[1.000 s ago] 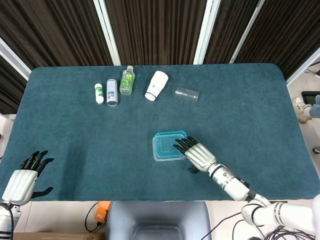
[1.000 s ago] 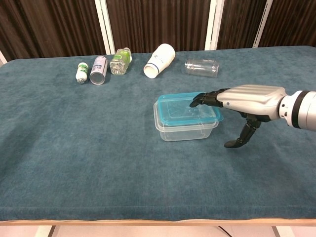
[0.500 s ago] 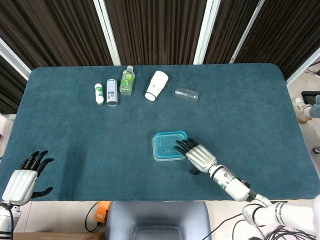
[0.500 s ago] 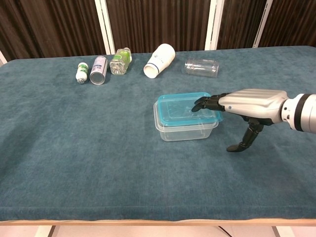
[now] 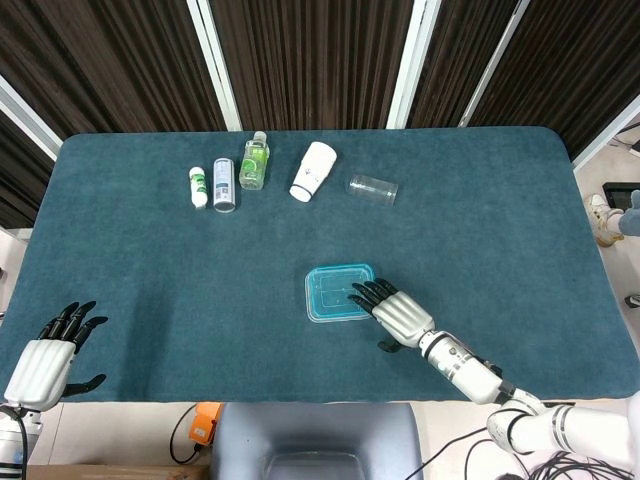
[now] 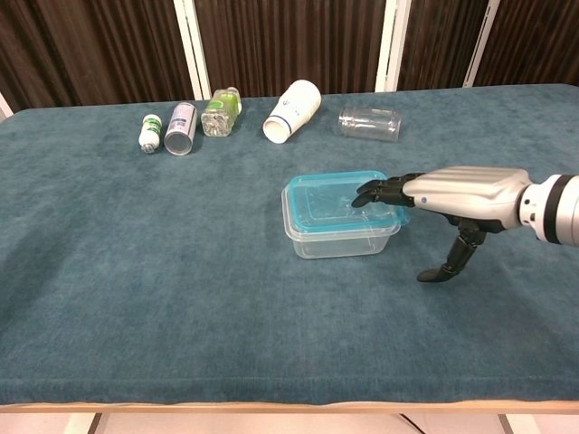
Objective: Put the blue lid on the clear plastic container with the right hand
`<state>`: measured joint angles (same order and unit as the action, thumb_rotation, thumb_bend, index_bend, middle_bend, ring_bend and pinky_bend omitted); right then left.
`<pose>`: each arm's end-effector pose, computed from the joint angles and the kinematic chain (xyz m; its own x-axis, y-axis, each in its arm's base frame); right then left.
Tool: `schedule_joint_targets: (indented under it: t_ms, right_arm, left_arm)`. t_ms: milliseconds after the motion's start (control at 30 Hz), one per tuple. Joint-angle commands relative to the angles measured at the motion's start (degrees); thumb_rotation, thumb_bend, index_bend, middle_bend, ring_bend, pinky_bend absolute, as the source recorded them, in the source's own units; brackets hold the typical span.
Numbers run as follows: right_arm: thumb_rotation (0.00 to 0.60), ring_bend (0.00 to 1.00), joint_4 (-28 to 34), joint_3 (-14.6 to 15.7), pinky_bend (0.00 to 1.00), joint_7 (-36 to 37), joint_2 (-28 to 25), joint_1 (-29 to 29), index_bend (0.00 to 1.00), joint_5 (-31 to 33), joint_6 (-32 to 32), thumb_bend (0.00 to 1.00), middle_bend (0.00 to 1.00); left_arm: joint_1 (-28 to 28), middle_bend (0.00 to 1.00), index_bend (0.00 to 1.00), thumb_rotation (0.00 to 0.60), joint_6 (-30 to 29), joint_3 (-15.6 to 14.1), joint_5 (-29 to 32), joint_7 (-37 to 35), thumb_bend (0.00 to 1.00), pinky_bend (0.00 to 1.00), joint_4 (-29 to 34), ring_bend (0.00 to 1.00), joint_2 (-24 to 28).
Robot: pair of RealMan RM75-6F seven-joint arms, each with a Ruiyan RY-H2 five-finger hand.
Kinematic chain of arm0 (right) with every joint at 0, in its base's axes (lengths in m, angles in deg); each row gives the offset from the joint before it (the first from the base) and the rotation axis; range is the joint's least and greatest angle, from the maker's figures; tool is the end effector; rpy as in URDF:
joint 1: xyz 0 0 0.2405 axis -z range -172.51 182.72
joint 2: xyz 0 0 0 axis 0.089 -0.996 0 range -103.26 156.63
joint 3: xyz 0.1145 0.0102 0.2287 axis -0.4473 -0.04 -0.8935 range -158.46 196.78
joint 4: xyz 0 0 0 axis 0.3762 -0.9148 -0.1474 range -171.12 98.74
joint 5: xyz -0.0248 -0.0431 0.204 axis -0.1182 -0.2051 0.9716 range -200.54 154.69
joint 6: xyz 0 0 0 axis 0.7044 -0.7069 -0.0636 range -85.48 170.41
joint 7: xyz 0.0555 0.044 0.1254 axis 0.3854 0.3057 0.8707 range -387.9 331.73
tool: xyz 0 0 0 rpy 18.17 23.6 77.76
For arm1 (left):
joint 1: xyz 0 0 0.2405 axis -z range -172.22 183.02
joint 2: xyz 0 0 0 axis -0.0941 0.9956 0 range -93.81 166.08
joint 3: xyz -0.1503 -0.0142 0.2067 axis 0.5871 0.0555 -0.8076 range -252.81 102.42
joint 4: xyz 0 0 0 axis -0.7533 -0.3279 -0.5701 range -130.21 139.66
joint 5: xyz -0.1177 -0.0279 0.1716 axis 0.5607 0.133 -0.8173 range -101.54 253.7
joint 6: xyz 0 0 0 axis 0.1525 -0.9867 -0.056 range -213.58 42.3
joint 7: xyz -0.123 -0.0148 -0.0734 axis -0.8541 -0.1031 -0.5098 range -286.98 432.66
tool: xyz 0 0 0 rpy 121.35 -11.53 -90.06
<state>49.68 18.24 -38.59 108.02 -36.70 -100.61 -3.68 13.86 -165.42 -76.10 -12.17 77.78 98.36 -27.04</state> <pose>-0.1847 -0.3080 -0.0165 0.6041 -0.3895 0.6952 -0.7560 -0.5560 0.3454 -0.3022 0.1844 0.1392 0.4827 0.1253 0.8668 0.8748 -0.1152 -0.4705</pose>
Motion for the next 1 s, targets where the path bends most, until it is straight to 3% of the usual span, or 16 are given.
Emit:
schedule_joint_targets:
  t_ms: [33, 1000]
  right_arm:
    - [0.6, 0.07, 0.0, 0.1, 0.05, 0.2, 0.0, 0.1, 0.01, -0.2, 0.0, 0.39, 0.09]
    - [0.6, 0.07, -0.2, 0.5, 0.05, 3.0, 0.0, 0.3, 0.01, -2.3, 0.0, 0.39, 0.09]
  left_arm:
    - [0.0, 0.07, 0.22, 0.6, 0.0, 0.0, 0.0, 0.1, 0.46, 0.21, 0.0, 0.02, 0.0]
    - [0.1, 0.07, 0.22, 0.6, 0.4, 0.0, 0.3, 0.2, 0.46, 0.22, 0.1, 0.02, 0.0]
